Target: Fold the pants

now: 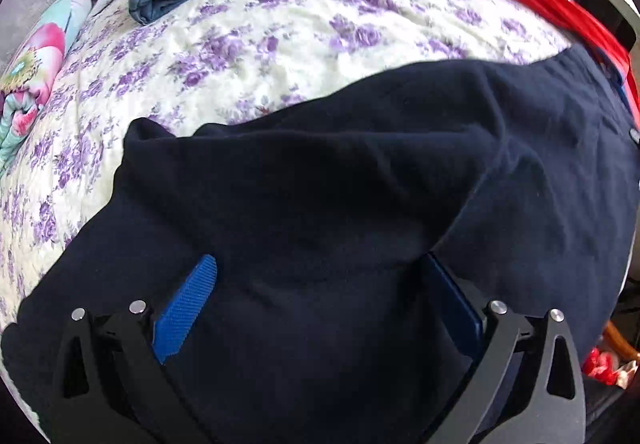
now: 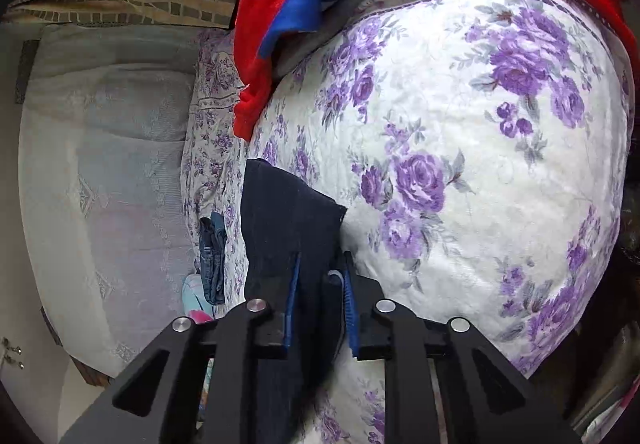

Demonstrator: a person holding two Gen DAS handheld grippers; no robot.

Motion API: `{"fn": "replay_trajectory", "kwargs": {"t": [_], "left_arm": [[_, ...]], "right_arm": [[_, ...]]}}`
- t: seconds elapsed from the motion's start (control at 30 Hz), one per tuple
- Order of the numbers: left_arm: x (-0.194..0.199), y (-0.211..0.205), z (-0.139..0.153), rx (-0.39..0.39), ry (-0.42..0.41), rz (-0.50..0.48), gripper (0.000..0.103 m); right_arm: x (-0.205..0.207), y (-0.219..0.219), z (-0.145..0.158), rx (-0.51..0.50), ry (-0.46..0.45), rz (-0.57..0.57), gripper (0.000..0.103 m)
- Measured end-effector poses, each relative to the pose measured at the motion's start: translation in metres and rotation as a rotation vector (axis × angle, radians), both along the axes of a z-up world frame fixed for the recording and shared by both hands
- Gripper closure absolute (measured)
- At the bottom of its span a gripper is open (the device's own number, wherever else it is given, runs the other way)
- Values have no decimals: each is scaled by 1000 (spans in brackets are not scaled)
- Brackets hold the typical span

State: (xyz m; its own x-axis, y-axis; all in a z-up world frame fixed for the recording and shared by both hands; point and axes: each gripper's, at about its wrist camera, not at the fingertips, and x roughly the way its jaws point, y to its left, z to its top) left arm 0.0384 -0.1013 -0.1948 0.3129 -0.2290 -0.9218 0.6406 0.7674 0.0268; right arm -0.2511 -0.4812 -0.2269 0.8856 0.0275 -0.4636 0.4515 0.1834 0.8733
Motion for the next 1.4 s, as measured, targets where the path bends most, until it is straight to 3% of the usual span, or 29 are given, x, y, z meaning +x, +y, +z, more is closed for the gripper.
{"fn": "replay_trajectory", "kwargs": {"t": [0.13, 0.3, 0.47, 0.6, 0.7, 0.8, 0.87, 0.93, 1.13, 1.17, 1.2, 1.27, 1.3, 1.4], "left_arm": [[6, 7, 7, -24, 35, 46, 4], [6, 32, 23, -54, -3, 119, 4], [13, 107, 58, -140, -37, 310, 5], [17, 186, 67, -166, -29, 498, 5], [13, 245, 70, -161, -19, 610, 5], [-3, 283, 65, -139, -8, 694, 5], [-13, 301, 63, -129, 0, 732, 5], [-20, 310, 59, -130, 9, 757, 5], [-30, 316, 48, -129, 46, 787, 5], [-32, 316, 48, -130, 47, 789, 5], [-33, 316, 49, -137, 47, 789, 5], [-35, 313, 53, -158, 48, 775, 5], [-36, 309, 56, -161, 45, 761, 5], [-37, 290, 62, -164, 31, 696, 5]], "right_arm": [[9, 8, 29, -82, -5, 17, 89], [37, 33, 89, -229, -46, 116, 89], [101, 108, 155, -519, -49, 374, 89], [149, 195, 178, -748, -57, 633, 89], [179, 276, 158, -952, -14, 913, 89], [190, 339, 103, -1086, 85, 1179, 89], [187, 356, 72, -1126, 145, 1257, 89], [181, 364, 68, -1169, 148, 1267, 88], [187, 366, 61, -1171, 171, 1349, 84], [188, 369, 60, -1172, 177, 1379, 75], [188, 371, 62, -1143, 170, 1425, 57], [190, 366, 77, -1029, 129, 1479, 45], [191, 356, 88, -935, 85, 1469, 46], [201, 305, 110, -673, 18, 1310, 48]]}}
